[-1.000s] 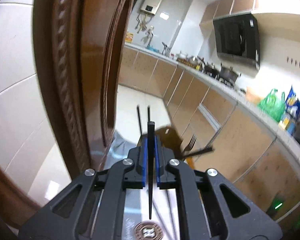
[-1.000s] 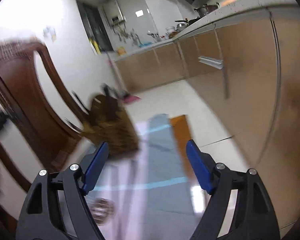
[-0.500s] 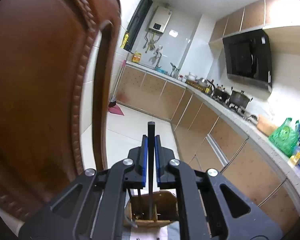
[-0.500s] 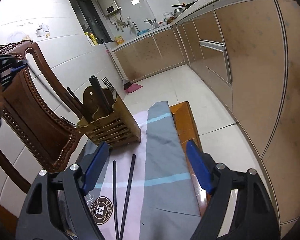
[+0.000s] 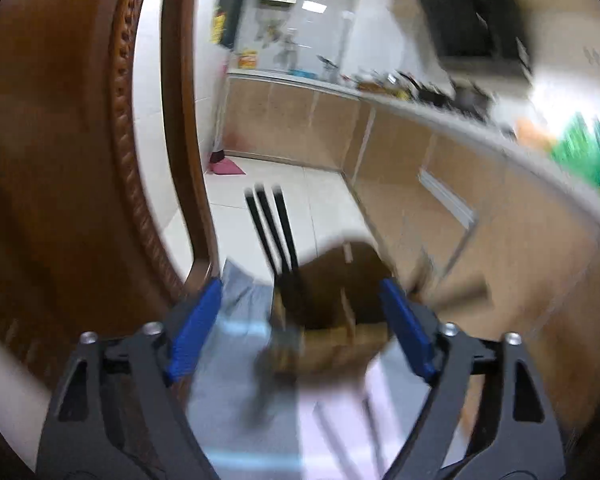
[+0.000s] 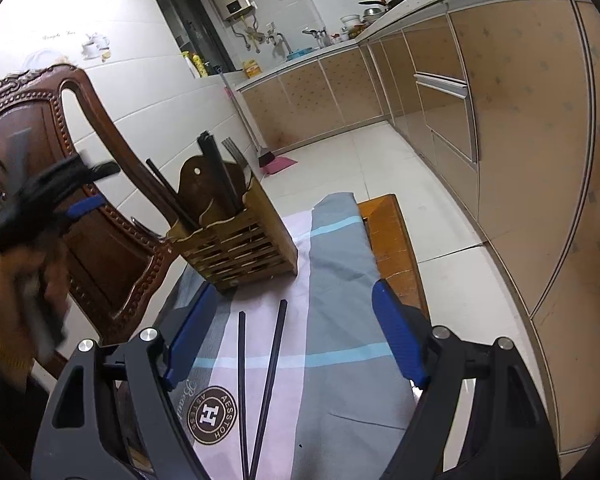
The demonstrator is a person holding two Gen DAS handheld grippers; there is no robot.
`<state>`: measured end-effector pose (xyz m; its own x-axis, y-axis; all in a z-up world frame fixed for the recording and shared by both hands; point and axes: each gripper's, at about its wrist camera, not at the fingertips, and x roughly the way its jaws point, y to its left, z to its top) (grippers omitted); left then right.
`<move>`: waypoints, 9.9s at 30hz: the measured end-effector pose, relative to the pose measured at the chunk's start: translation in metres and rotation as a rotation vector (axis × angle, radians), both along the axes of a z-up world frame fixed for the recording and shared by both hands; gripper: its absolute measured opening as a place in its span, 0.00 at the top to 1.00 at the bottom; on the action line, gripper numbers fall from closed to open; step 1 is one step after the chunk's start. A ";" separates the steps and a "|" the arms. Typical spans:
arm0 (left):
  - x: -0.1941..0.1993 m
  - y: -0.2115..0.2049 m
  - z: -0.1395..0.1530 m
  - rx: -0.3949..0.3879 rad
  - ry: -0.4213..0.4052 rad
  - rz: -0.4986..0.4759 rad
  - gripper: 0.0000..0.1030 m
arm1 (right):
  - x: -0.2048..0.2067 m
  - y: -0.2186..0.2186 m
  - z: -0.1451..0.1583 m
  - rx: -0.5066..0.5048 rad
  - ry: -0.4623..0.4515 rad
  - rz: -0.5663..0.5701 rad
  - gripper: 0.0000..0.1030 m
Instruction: Organize utensils
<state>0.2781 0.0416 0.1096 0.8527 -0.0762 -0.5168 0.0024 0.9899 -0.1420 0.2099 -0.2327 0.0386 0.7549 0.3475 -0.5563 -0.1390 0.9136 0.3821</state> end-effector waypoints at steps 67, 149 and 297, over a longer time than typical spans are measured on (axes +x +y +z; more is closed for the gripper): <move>0.031 0.008 -0.139 0.070 0.445 -0.035 1.00 | 0.105 0.110 -0.062 -0.227 0.214 0.235 0.93; -0.107 0.037 0.029 -0.076 -0.041 -0.081 0.94 | 0.129 0.119 0.152 -0.139 -0.324 -0.136 0.93; -0.158 -0.024 -0.063 0.095 0.066 0.066 0.04 | -0.071 0.052 0.002 -0.309 -0.046 0.025 0.03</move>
<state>0.1200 0.0179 0.0471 0.8183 0.0311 -0.5739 -0.0698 0.9965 -0.0457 0.1393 -0.1809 0.0402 0.7750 0.1855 -0.6042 -0.1733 0.9817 0.0792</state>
